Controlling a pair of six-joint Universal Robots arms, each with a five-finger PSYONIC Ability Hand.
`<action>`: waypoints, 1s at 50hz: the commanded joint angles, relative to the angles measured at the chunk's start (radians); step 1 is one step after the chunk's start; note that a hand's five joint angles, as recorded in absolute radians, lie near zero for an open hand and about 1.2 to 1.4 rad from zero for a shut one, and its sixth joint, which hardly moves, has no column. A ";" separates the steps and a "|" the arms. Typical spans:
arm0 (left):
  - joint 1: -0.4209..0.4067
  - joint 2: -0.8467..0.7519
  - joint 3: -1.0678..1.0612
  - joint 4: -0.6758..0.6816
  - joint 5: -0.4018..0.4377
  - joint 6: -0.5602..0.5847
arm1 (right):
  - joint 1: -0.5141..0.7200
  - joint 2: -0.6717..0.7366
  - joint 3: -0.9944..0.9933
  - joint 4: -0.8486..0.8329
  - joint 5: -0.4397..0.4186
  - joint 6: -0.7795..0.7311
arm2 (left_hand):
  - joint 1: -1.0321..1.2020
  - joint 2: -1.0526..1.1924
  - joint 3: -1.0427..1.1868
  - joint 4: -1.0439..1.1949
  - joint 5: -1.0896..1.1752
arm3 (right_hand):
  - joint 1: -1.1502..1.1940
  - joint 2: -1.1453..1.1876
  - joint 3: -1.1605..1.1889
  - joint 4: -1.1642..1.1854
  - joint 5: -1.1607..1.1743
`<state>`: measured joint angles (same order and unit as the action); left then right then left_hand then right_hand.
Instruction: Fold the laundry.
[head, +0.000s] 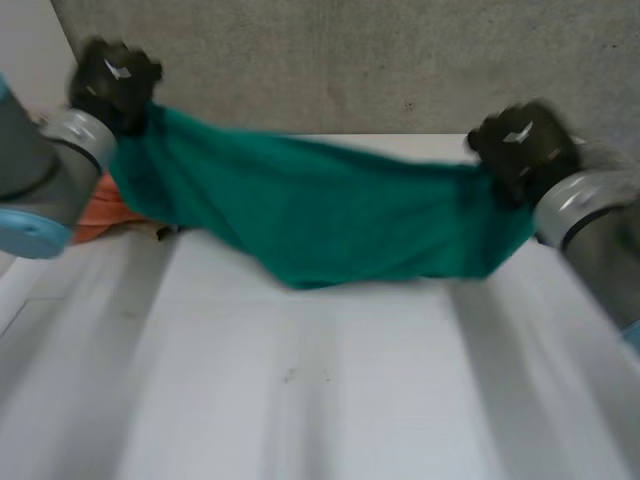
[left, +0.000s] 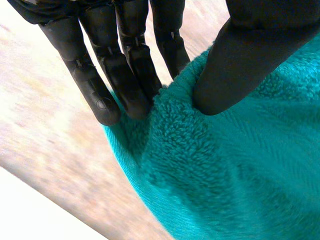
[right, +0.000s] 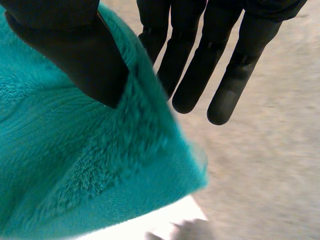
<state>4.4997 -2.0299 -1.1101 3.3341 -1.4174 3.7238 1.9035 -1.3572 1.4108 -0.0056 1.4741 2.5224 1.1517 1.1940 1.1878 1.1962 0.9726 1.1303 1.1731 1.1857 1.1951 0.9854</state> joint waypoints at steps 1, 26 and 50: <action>0.012 0.312 -0.138 -0.100 0.000 -0.076 | -0.098 -0.077 -0.196 0.223 -0.015 -0.040 | 0.245 0.202 0.208 0.200 0.249 | 0.266 0.223 0.211 0.201 0.236; -0.059 -0.067 0.077 -0.213 -0.071 0.004 | -0.146 0.260 -0.429 0.349 -0.032 -0.172 | 0.245 0.202 0.208 0.200 0.249 | 0.266 0.223 0.211 0.201 0.236; -0.088 -0.296 0.319 0.565 -0.130 0.001 | -0.095 0.468 -0.537 -0.608 0.048 -0.042 | 0.245 0.202 0.208 0.200 0.249 | 0.266 0.223 0.211 0.201 0.236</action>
<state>4.4101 -2.3364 -0.6791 3.9131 -1.5324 3.7617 1.8141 -0.8959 0.7700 -0.6947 1.5455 2.4298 1.1516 1.1977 1.1929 1.2005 0.9725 1.1303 1.1731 1.1893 1.1991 1.0169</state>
